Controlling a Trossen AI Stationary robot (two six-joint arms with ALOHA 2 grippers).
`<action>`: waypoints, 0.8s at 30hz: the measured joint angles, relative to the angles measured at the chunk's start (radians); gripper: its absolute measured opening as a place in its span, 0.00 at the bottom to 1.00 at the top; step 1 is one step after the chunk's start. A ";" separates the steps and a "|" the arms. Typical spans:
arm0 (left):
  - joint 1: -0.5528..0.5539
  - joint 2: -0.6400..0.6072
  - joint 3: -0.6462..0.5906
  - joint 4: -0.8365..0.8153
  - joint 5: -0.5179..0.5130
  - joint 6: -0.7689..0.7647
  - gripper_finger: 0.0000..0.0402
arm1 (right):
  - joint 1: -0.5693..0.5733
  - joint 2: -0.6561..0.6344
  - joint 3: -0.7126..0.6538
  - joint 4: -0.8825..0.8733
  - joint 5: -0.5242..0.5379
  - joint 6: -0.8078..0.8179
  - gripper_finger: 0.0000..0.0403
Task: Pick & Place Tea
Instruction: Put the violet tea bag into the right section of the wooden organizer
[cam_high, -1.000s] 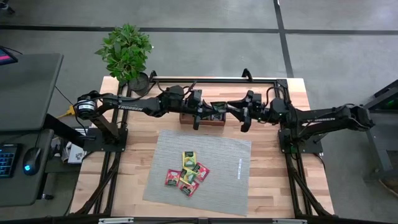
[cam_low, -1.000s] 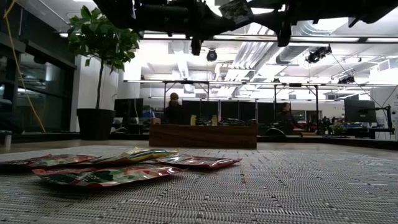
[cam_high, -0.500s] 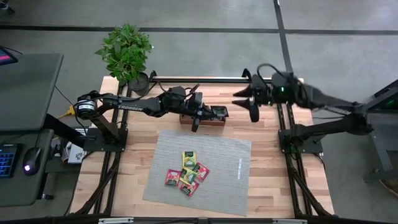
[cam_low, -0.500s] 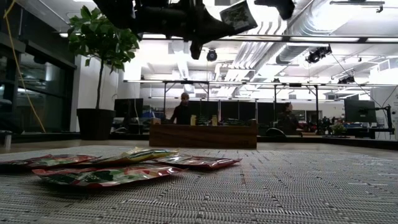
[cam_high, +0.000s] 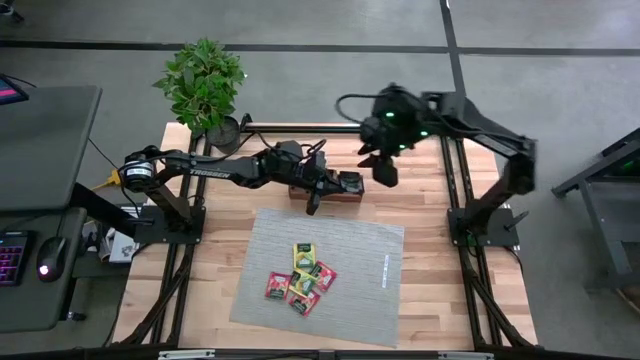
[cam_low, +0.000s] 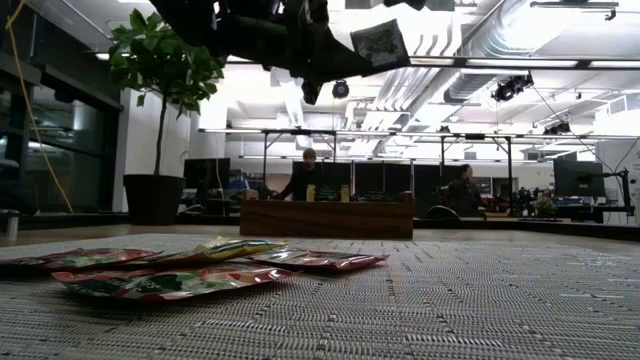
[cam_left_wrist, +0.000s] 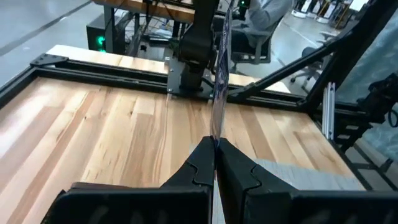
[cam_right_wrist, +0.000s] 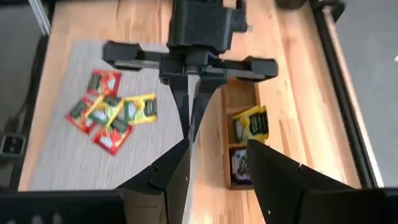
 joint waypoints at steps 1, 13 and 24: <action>0.000 0.000 0.000 -0.006 -0.002 0.004 0.00 | 0.005 0.033 0.033 -0.031 0.000 -0.004 0.38; 0.000 0.000 0.000 -0.045 -0.012 0.051 0.00 | 0.061 0.208 0.108 -0.217 -0.001 -0.001 0.38; 0.000 0.000 0.000 -0.048 -0.015 0.059 0.00 | 0.067 0.206 0.016 -0.167 0.044 0.064 0.37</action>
